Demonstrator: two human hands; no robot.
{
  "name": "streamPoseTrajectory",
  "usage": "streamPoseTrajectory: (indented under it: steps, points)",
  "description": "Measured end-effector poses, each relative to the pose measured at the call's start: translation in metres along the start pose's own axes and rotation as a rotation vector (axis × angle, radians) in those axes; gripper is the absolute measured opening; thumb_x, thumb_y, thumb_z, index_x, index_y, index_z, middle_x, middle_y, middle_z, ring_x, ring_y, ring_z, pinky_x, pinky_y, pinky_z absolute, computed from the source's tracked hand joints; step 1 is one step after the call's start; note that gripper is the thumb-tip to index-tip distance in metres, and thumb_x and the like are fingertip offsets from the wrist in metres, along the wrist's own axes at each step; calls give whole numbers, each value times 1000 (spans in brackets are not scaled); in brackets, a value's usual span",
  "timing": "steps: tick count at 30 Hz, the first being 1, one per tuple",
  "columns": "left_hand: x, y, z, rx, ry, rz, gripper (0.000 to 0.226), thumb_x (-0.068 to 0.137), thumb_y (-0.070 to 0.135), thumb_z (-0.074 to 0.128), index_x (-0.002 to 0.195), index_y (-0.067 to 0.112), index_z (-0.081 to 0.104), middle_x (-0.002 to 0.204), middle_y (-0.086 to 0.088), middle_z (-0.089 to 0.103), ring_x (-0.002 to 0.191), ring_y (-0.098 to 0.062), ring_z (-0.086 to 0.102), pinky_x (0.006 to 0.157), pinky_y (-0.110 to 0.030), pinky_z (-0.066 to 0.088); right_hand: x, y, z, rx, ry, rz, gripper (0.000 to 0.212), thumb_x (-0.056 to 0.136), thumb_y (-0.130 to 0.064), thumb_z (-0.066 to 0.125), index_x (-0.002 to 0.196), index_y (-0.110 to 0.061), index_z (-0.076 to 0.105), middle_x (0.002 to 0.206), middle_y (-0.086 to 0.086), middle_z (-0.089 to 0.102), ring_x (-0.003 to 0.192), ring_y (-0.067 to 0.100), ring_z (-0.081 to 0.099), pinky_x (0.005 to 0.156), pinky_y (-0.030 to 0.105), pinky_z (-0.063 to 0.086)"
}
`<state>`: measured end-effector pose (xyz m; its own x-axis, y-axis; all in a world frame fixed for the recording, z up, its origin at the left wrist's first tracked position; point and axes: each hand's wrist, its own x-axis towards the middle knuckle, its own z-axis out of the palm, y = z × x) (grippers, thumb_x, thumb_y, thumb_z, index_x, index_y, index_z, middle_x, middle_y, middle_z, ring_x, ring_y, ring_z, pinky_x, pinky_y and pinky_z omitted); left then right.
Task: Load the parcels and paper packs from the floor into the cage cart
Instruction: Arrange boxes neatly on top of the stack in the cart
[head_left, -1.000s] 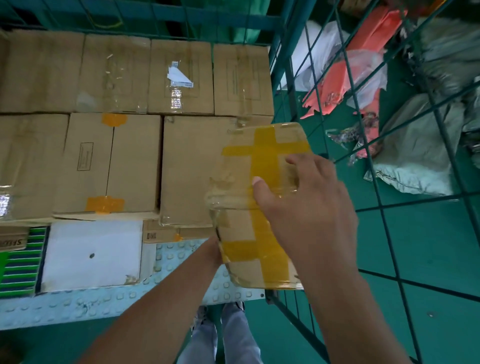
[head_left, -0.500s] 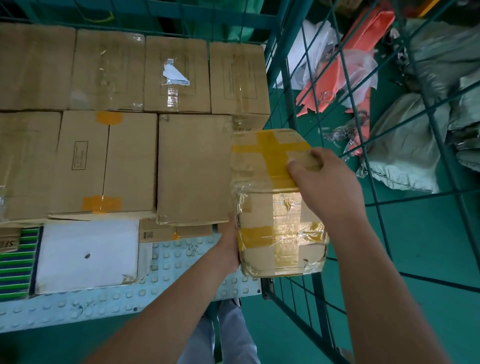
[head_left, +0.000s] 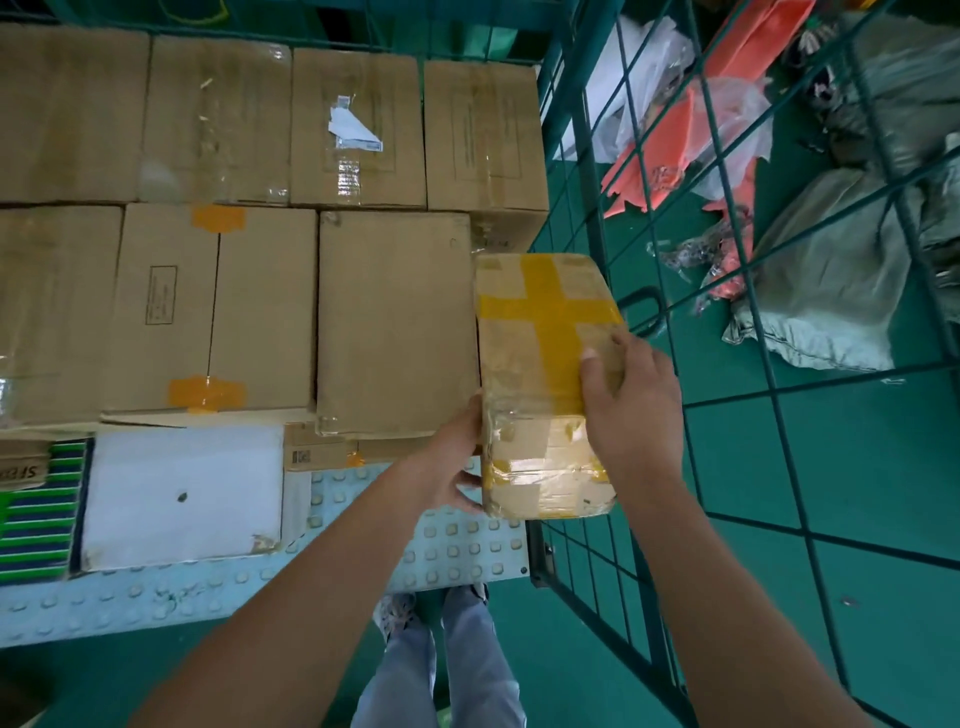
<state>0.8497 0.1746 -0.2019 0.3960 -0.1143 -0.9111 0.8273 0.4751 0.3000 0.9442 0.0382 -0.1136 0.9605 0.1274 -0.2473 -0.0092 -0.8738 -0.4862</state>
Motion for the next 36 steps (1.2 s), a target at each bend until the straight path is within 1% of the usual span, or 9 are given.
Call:
streamPoseTrajectory:
  steps: [3,7,12,14,17,21,25,32,36]
  points:
    - [-15,-1,-7,-151,-125,54,82,81,92,39,139,38,56,138,-1,60,120,-41,62,87,-59,59,-19,6,7,107,94,-12,54,103,-46,51,151,-24,41,159,-1,33,146,22,30,118,51,35]
    - [-23,0,11,-188,-136,147,95,65,96,58,142,40,55,140,1,61,130,-27,57,85,-56,61,-66,16,-2,204,-15,247,96,92,-56,65,161,-35,2,167,-13,7,154,25,18,119,57,32]
    - [-20,2,21,-73,-79,175,61,85,64,73,137,40,54,135,4,64,124,-25,61,86,-56,61,-93,33,4,536,-262,716,106,72,-85,63,155,-28,30,143,5,52,121,27,60,97,45,47]
    - [-16,1,21,-77,-82,191,58,86,57,75,137,39,53,132,2,66,121,-25,63,87,-57,61,-77,30,1,678,-399,733,87,72,-87,56,138,-31,49,122,-1,65,107,21,67,93,43,53]
    - [-7,-1,22,-65,-62,238,70,84,55,79,144,40,47,134,6,65,121,-22,65,87,-54,61,-46,22,2,845,-410,745,49,84,-76,60,108,-34,56,116,4,67,108,26,69,99,47,55]
    - [13,13,25,-43,61,364,70,90,47,75,151,40,40,138,7,63,114,-19,69,85,-47,63,-19,23,33,724,-322,736,57,94,-56,66,133,-15,57,115,5,68,101,22,71,95,41,59]
    - [33,42,13,42,126,490,60,100,25,67,152,38,41,132,10,64,110,-14,70,89,-40,62,15,15,60,853,-344,759,66,98,-47,66,150,-16,43,128,3,60,106,19,69,99,40,58]
    - [82,31,-7,369,236,537,78,95,43,64,155,56,17,159,17,42,138,-12,52,113,-46,46,50,25,105,957,-360,866,34,104,-22,57,136,-13,52,116,1,60,110,21,67,96,38,57]
    - [94,25,-10,602,383,613,81,99,32,63,161,45,13,161,9,37,143,-16,43,117,-46,41,57,36,123,953,-393,853,25,105,-17,52,130,-15,54,116,1,64,109,21,68,86,34,57]
